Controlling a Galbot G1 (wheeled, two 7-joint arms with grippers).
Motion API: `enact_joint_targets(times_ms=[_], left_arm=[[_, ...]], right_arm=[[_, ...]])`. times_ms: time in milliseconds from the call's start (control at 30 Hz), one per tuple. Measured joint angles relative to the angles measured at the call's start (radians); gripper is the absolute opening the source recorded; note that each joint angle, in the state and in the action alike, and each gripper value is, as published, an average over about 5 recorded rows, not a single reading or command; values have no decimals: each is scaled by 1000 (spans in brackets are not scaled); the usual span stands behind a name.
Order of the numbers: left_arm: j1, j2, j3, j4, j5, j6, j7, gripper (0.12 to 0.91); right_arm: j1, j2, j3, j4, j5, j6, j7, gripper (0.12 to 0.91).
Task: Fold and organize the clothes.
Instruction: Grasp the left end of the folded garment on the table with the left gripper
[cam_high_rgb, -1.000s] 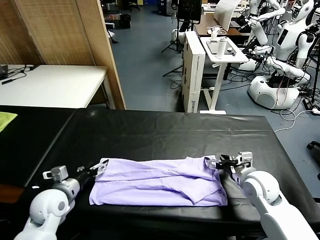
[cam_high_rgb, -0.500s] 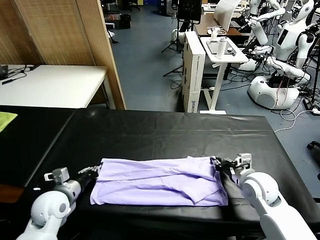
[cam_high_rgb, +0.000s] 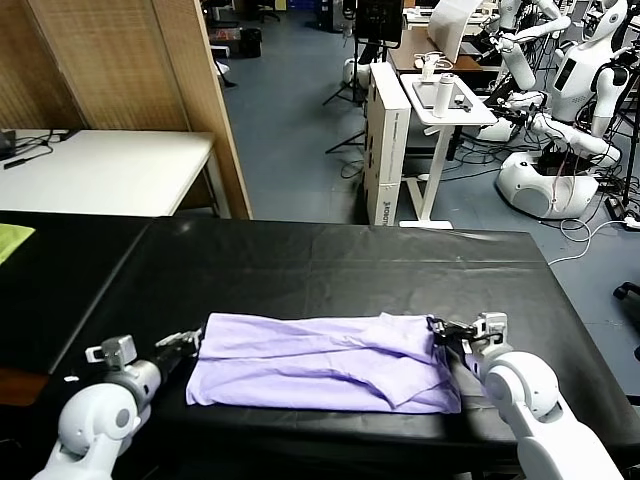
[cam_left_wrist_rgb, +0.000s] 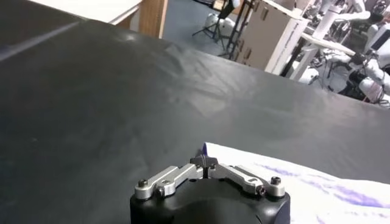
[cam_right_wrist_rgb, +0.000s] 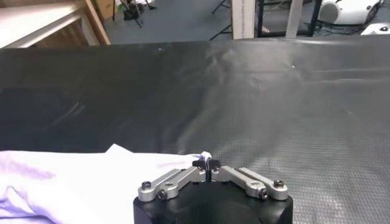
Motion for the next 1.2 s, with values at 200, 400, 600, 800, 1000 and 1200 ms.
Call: enact_joint_targets(times_ms=[200,400,600,800,1000,1200], left_arm=[[-20,-10,14,16,0,2,-4,446],[-26,-20,24,31,3,3,-4,808],[-27,-26,29,36,5,1,-3,848],[-26,-33,29,36,16,-3,-4,508],[-27,-35,26,35,22,-7,-5,179],[-30,-36,25,30,21,-7,-6,147]], right_arm=[[3,2,-3,0,-1,0,-1,139],[7,3,-4,-2,-2,0,-1,139],[9,3,-2,-5,-2,0,-1,139],[2,18,11,-6,-16,0,23,139],[-23,49,34,3,-35,1,40,139],[-26,68,40,3,-39,2,50,139]])
